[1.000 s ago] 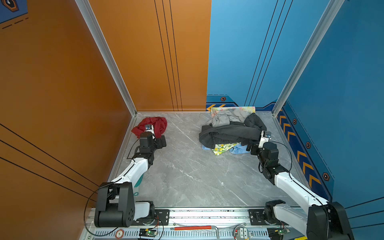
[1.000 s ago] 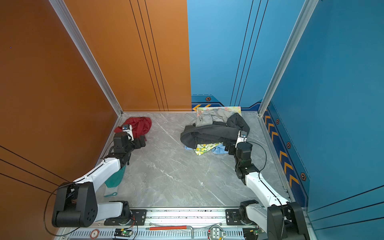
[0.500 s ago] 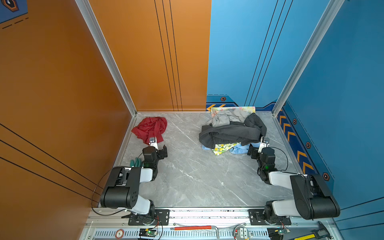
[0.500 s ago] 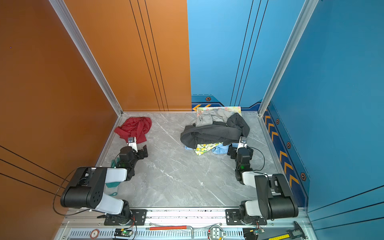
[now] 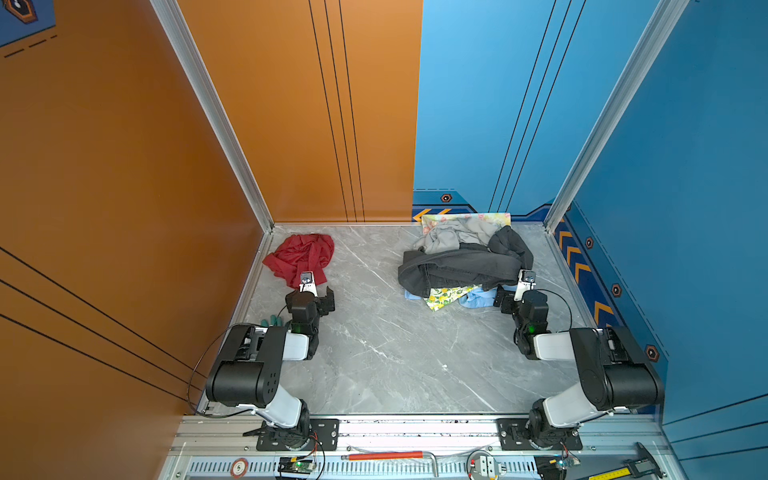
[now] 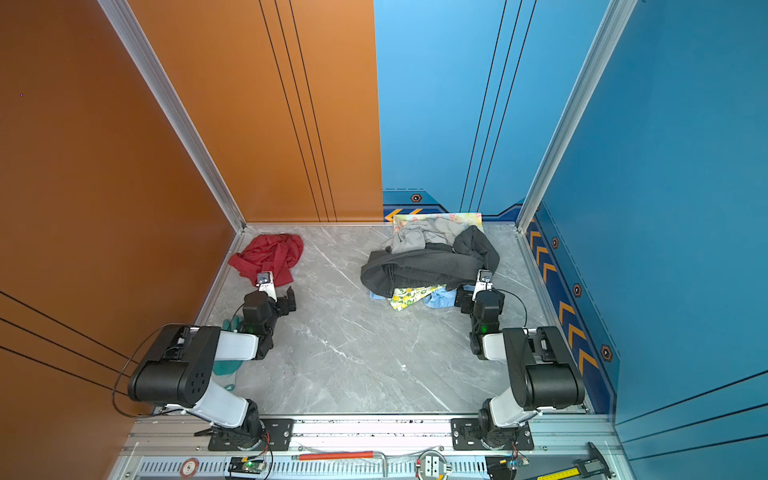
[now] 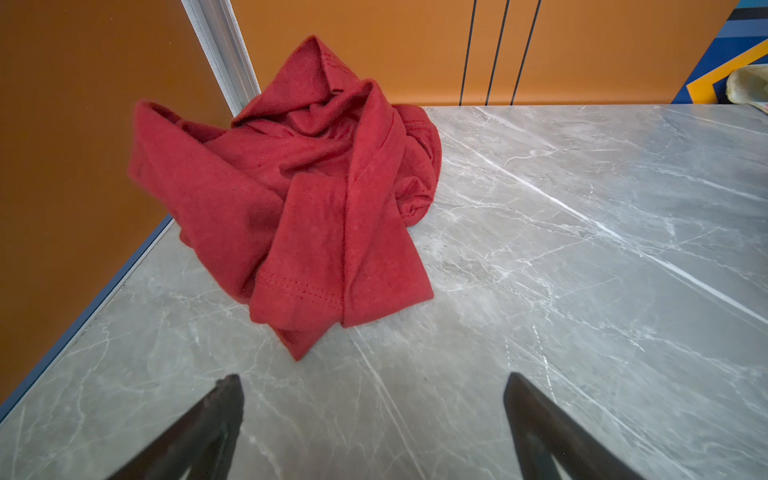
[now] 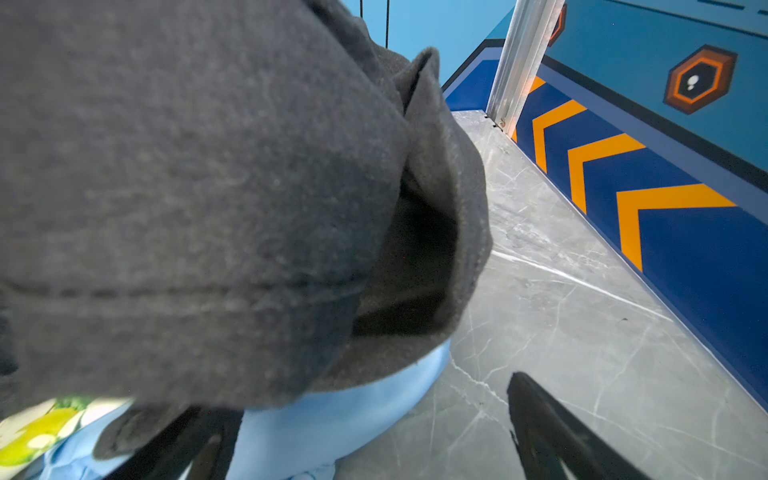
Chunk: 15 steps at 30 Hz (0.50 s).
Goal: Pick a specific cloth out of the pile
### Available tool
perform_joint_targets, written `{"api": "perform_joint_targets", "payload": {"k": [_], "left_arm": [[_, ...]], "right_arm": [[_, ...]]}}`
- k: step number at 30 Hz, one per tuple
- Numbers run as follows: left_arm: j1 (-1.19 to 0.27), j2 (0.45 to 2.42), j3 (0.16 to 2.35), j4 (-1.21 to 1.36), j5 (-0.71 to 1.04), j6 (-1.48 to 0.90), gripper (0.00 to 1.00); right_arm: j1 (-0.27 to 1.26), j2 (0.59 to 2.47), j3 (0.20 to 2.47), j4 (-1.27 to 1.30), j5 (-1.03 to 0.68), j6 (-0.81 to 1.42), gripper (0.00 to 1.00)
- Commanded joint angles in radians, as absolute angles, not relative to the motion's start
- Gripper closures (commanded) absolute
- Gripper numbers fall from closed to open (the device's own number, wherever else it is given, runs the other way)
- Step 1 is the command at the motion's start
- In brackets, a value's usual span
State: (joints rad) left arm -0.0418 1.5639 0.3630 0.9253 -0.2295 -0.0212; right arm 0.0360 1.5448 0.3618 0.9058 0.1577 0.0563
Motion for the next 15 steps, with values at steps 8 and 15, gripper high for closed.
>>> {"api": "perform_joint_targets", "payload": {"k": [8,15], "left_arm": [[-0.049,1.563,0.371,0.940,-0.250,-0.005,0.02],[-0.048,1.562,0.370,0.940,-0.251,-0.005,0.02]], "right_arm": [[0.035,1.546,0.373,0.910,0.146,0.058,0.00],[0.035,1.546,0.374,0.910,0.147,0.057,0.00]]}}
